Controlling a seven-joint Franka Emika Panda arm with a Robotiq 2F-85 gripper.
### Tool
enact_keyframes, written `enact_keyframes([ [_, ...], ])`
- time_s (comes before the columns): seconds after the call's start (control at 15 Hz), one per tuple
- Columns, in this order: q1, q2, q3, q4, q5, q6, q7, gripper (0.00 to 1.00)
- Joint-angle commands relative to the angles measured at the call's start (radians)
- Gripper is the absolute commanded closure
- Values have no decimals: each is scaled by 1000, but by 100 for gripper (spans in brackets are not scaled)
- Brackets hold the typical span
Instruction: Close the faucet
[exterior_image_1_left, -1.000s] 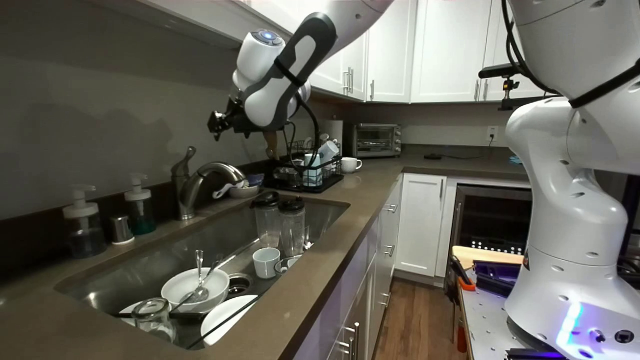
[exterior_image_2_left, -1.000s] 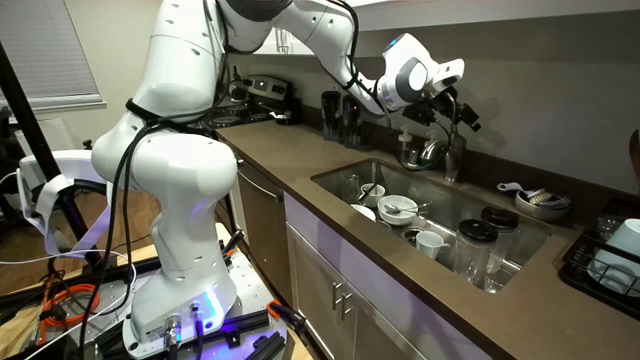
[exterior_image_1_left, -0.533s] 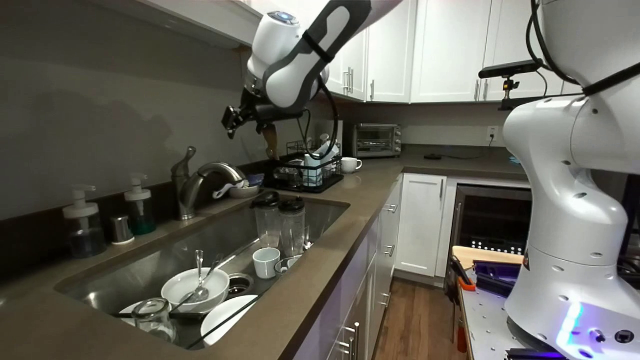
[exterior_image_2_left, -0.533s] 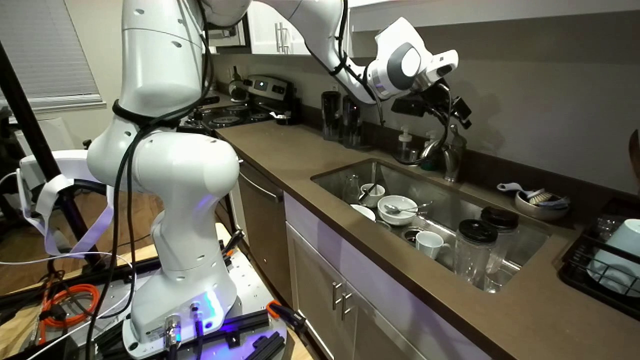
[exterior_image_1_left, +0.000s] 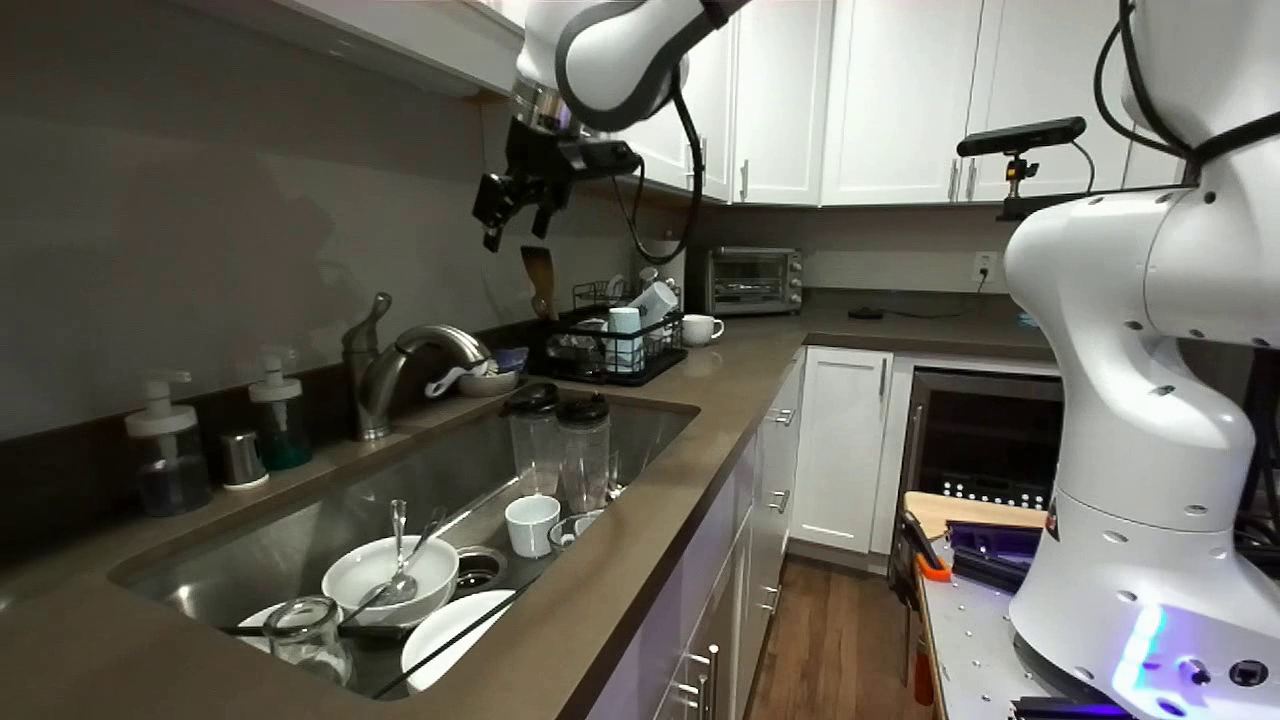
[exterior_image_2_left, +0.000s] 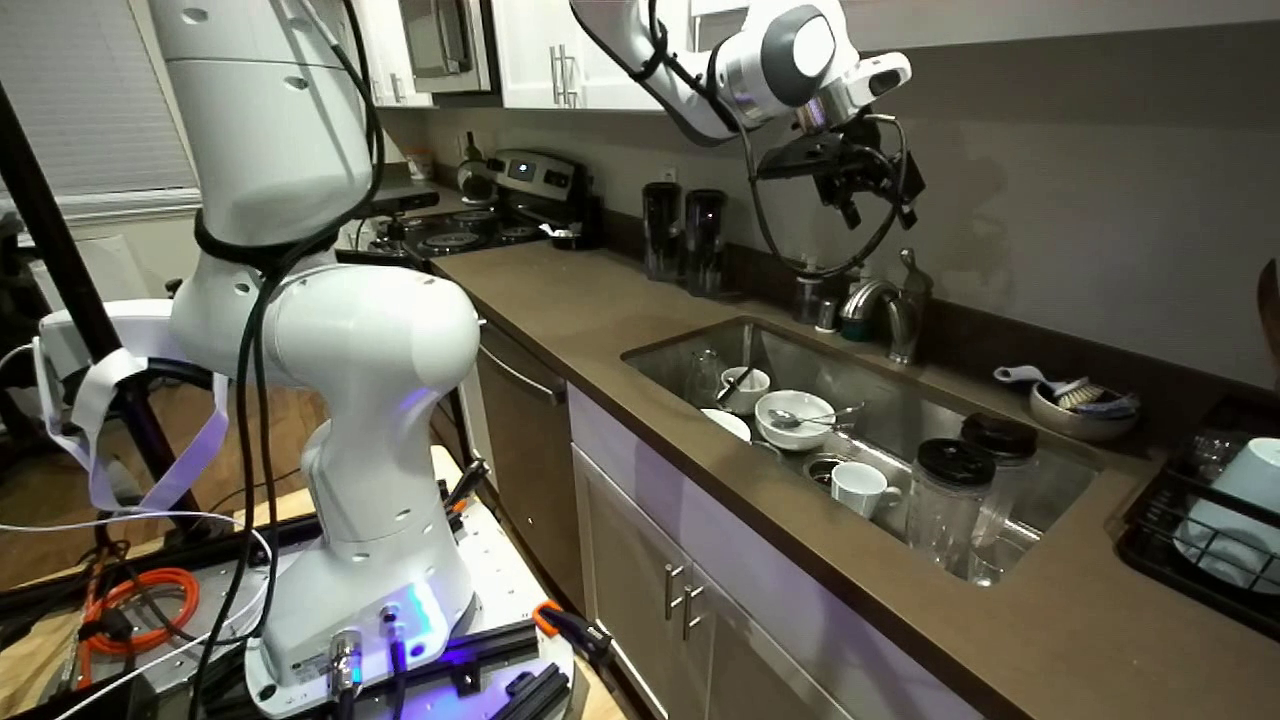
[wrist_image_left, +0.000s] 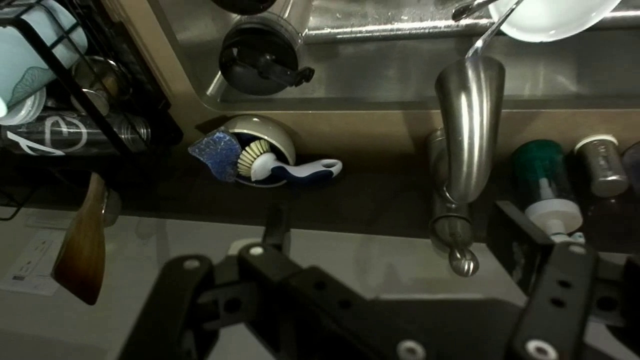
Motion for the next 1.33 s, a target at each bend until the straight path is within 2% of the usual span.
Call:
enact_keyframes([
  [0.0, -225, -117, 274, -18, -32, -131, -49, 0],
  [0.2, -438, -154, 513, -24, 4, -224, -74, 0],
  [0.27, -493, -163, 574, -26, 10, -248, -71, 0],
  [0.47, -602, -183, 696, -34, 15, -302, -61, 0],
  [0.8, -688, -211, 793, -59, 11, -333, -43, 0],
  [1.13, -721, -240, 837, -92, 4, -310, -16, 0],
  [1.27, -729, -207, 843, -61, 0, -314, -32, 0],
])
